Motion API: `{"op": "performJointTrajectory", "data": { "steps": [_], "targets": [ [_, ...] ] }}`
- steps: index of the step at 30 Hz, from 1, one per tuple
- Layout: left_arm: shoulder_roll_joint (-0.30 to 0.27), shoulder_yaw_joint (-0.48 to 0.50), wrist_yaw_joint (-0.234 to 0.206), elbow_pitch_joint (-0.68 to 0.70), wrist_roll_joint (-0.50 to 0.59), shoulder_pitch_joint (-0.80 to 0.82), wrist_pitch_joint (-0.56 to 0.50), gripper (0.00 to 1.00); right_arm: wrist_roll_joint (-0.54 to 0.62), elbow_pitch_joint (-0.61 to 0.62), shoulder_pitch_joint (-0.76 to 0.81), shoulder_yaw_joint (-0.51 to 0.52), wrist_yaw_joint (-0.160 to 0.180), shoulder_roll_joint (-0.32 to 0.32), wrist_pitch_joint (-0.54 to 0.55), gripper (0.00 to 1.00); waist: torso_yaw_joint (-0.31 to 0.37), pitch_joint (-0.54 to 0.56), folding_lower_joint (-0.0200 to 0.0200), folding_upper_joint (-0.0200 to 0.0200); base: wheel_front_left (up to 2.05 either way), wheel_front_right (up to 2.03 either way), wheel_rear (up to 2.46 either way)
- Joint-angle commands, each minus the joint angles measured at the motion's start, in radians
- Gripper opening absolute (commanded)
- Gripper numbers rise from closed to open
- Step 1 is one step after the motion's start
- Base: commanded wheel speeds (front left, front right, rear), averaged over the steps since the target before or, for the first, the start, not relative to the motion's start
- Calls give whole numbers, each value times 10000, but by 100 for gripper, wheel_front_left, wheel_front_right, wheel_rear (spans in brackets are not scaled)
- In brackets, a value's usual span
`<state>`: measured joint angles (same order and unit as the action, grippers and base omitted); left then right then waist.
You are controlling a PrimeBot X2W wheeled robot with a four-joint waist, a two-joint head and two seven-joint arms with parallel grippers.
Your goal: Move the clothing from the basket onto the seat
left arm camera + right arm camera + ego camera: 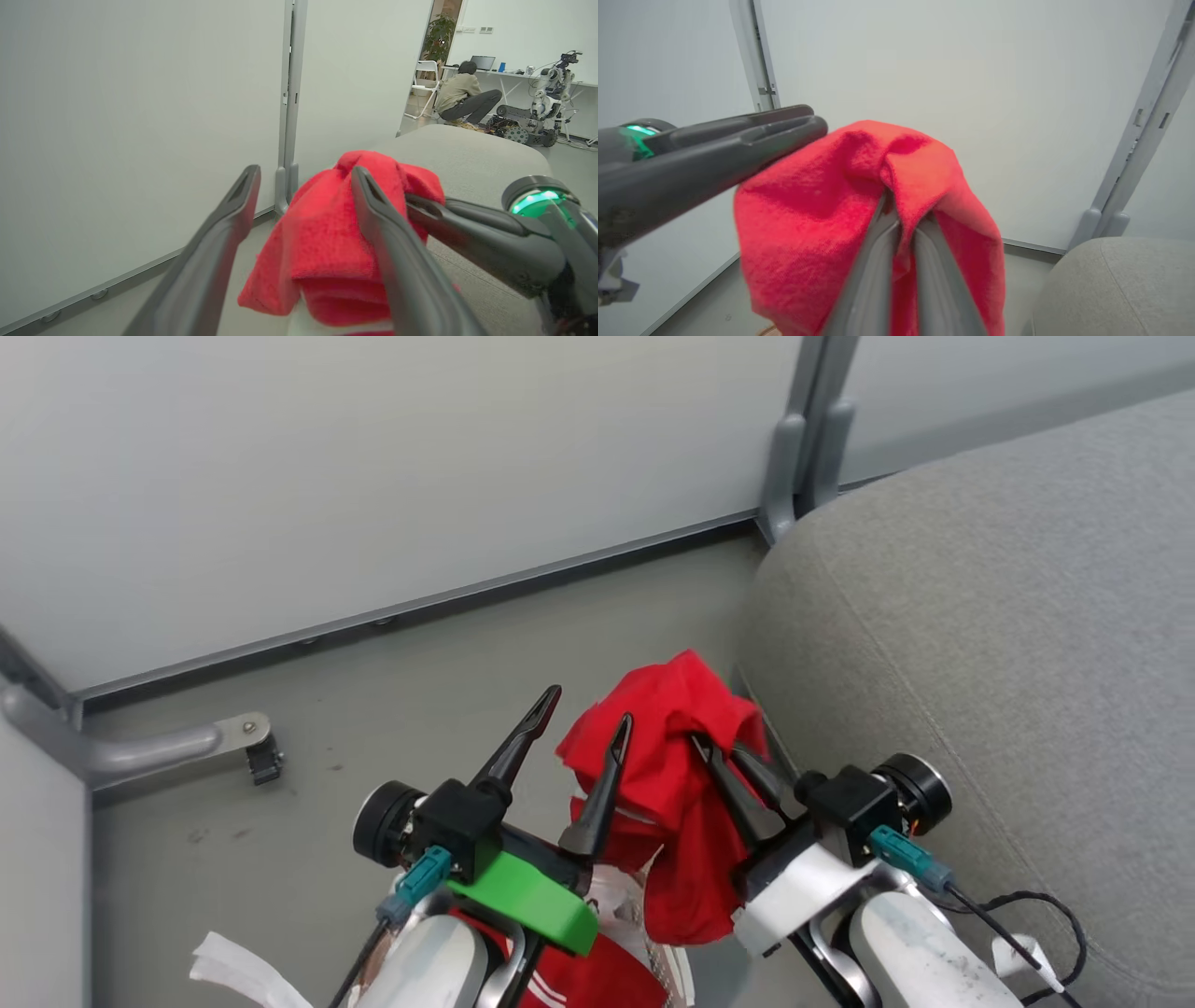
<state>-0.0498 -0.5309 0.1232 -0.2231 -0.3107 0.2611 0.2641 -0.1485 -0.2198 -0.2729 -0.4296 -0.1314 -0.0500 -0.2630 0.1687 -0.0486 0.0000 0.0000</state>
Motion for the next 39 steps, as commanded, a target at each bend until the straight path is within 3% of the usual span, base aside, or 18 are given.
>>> {"op": "performJointTrajectory", "data": {
  "steps": [1,12,24,36,39],
  "targets": [
    [-19,35,32,-45,43,-60,5,100,-12,149,164,129,12,-43,-26,0,1177,-226,0,0,0,0,0],
    [-25,180,72,-313,288,-120,7,100,-130,651,539,675,12,-33,-26,0,3578,-584,0,0,0,0,0],
    [-37,-882,81,-877,83,847,6,100,304,1316,708,2185,12,-155,-26,0,3858,-1365,0,0,0,0,0],
    [-468,-620,83,-1191,579,1314,6,100,288,348,-3044,2330,12,-1930,-27,0,3859,-3111,0,0,0,0,0],
    [-644,-658,83,-1186,766,1531,6,100,163,-148,-4108,2734,14,-2371,-26,0,3534,-3780,0,0,0,0,0]
  ]
}}
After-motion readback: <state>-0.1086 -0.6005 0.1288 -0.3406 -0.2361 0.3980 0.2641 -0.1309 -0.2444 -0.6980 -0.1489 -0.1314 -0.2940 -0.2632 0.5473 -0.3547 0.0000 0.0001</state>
